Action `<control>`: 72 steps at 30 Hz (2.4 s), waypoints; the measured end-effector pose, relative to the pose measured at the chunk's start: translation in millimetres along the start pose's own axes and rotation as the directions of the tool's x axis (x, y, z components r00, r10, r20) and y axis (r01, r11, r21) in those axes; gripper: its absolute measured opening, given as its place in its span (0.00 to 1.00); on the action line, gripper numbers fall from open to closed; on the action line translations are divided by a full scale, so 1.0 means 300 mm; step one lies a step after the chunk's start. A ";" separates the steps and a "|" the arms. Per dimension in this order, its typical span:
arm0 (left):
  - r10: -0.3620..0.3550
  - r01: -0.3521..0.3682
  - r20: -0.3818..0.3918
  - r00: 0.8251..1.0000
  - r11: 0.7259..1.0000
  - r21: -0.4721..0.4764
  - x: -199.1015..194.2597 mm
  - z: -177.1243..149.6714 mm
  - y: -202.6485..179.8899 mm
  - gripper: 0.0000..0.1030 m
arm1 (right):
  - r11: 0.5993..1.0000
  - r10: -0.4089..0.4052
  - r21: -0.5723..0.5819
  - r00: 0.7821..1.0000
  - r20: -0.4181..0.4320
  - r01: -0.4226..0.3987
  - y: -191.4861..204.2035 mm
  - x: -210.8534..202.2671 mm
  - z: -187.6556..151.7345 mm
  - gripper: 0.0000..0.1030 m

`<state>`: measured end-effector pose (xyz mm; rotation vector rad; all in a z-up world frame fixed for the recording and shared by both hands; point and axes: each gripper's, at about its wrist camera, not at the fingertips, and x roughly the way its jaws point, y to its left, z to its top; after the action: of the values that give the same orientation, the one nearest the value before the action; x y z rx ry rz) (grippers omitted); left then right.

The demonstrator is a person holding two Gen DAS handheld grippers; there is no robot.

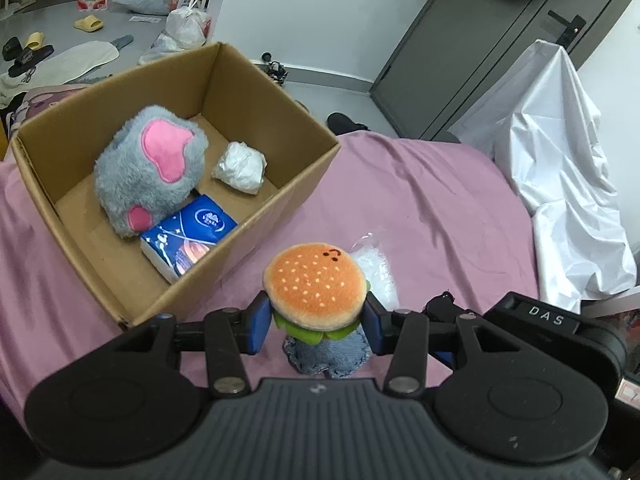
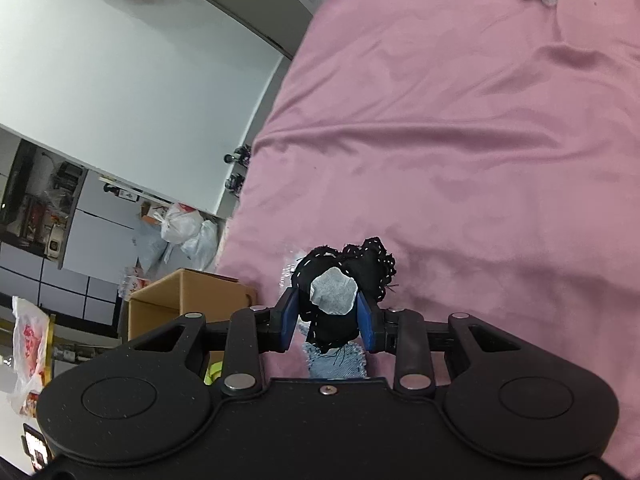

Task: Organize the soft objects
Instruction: 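Carry the burger plush with the left gripper while the right gripper carries the lace item over the box, then open the left gripper over the box while the right gripper releases the lace item inside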

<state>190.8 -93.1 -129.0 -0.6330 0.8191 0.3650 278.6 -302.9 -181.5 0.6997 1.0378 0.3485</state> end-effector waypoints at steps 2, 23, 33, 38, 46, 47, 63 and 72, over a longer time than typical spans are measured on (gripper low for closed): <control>-0.013 0.013 0.006 1.000 1.000 0.005 -0.022 0.007 0.000 0.45 | 1.000 0.010 -0.012 1.000 0.008 -0.010 0.013 -0.014 -0.007 0.30; -0.076 0.072 0.058 0.995 0.995 0.064 -0.157 0.149 0.066 0.45 | 0.965 0.169 -0.215 0.982 0.086 -0.147 0.192 -0.060 -0.048 0.30; -0.097 0.093 0.057 0.994 0.993 0.076 -0.145 0.214 0.123 0.45 | 0.945 0.193 -0.284 0.978 0.084 -0.162 0.279 -0.043 -0.087 0.30; -0.103 0.099 0.054 0.993 0.992 0.078 -0.132 0.248 0.158 0.45 | 0.937 0.190 -0.314 0.978 0.087 -0.154 0.312 -0.026 -0.113 0.30; -0.125 0.121 0.050 0.991 0.990 0.073 -0.108 0.319 0.229 0.45 | 0.925 0.187 -0.356 0.976 0.116 -0.135 0.365 -0.002 -0.142 0.30; -0.128 0.125 0.049 0.990 0.990 0.072 -0.106 0.330 0.241 0.45 | 0.923 0.189 -0.360 0.974 0.122 -0.134 0.375 0.000 -0.146 0.30; -0.164 0.160 0.018 0.986 0.979 0.123 -0.016 0.482 0.334 0.45 | 0.902 0.170 -0.420 0.976 0.134 -0.100 0.490 0.122 -0.222 0.31; -0.161 0.160 -0.003 0.987 0.978 0.137 0.044 0.530 0.339 0.45 | 0.902 0.131 -0.425 0.985 0.110 -0.073 0.514 0.140 -0.232 0.44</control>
<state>234.2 88.0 -95.5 -0.5649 0.7725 0.1625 246.6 -140.3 -127.5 0.3815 0.7615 0.5886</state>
